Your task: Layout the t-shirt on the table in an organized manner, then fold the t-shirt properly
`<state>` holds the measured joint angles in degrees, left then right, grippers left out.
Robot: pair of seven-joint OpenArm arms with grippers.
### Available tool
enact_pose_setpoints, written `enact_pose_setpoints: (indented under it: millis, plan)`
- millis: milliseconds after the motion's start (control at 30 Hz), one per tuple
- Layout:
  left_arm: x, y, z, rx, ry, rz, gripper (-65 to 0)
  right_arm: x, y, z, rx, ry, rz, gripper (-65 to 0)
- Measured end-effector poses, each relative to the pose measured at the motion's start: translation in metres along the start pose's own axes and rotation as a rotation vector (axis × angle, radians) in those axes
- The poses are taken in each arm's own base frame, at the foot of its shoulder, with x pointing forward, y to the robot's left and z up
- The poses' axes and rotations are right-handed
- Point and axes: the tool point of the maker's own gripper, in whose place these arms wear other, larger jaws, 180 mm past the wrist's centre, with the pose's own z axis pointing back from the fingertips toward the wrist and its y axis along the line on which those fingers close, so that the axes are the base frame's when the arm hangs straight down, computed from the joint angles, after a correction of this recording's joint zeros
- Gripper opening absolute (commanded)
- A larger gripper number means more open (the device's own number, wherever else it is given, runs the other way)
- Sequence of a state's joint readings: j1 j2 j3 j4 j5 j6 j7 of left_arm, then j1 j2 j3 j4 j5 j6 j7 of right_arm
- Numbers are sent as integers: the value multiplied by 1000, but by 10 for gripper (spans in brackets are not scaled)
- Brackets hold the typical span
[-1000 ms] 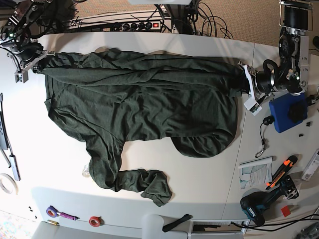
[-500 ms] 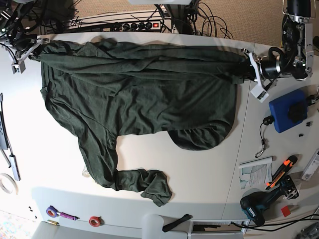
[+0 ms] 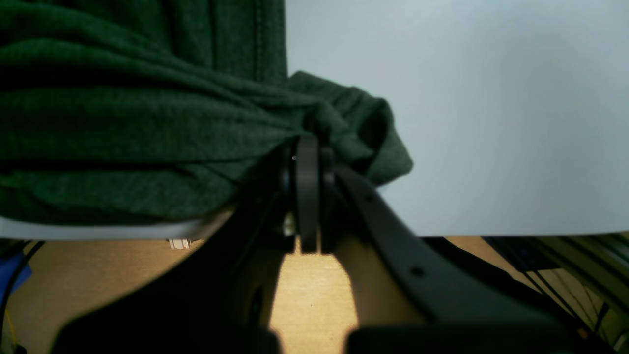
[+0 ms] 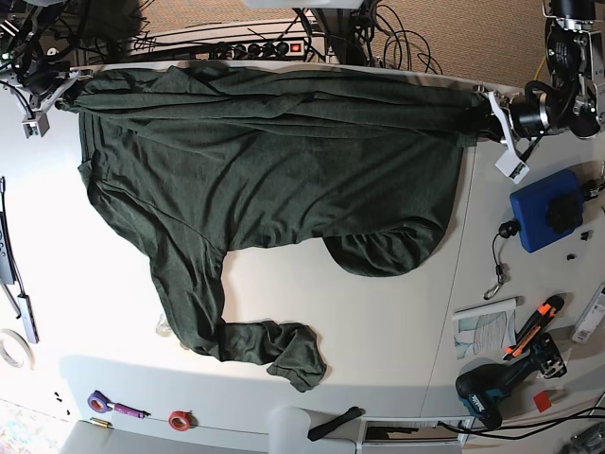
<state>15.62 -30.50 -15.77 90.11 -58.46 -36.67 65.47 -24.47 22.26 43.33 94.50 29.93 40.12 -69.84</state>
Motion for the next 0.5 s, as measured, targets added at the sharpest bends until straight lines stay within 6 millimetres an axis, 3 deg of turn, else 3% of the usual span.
enact_pose_setpoints:
  millis: [33,67,133,200,300,500]
  plan:
    - [1,-1,0,-8,0,3,-633,1,1,0,6,-5,-3,-650]
    - [3,-1,0,-13,3,5,-574,2,3,0,22,-15,-14,-650]
    - [8,-6,1,-40,-1,-24,-468,7,8,2,57,-36,-24,-514]
    - [14,-8,1,-52,-9,-46,-438,13,10,4,89,-61,-32,-416]
    - [20,-11,4,-48,-6,-78,-439,33,11,15,141,-141,-51,-407]
    - [44,-30,12,-46,-51,-186,-439,68,-15,56,129,-325,-97,-407]
